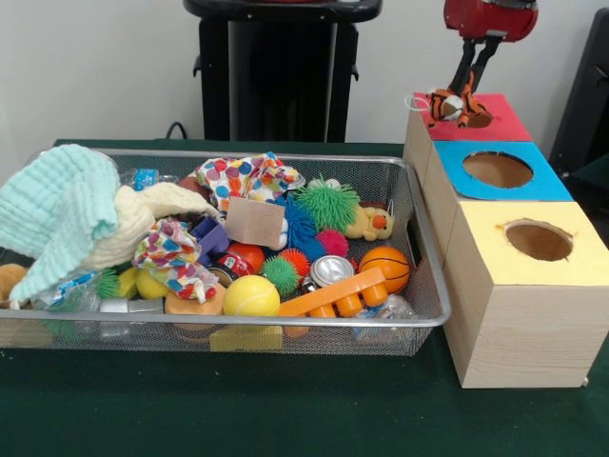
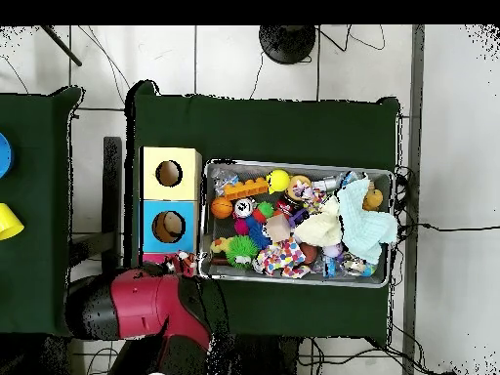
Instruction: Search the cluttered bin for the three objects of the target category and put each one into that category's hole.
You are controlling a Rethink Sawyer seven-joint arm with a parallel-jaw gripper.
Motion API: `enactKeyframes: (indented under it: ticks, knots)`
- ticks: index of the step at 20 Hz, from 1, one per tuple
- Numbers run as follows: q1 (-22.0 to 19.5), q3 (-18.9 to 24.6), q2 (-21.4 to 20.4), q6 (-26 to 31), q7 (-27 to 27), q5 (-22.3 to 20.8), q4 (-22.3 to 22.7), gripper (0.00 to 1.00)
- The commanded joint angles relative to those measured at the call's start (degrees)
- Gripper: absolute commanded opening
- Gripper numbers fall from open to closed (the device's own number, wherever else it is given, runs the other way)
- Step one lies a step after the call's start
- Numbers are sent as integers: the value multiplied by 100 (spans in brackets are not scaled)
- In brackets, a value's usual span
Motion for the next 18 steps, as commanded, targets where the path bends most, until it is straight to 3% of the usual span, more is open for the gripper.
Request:
enactKeyframes:
  ticks: [1,18]
  knots:
    - [-63,194,398,-759,1639,213,86,0]
    - [29,40,443,-648,1499,182,-51,0]
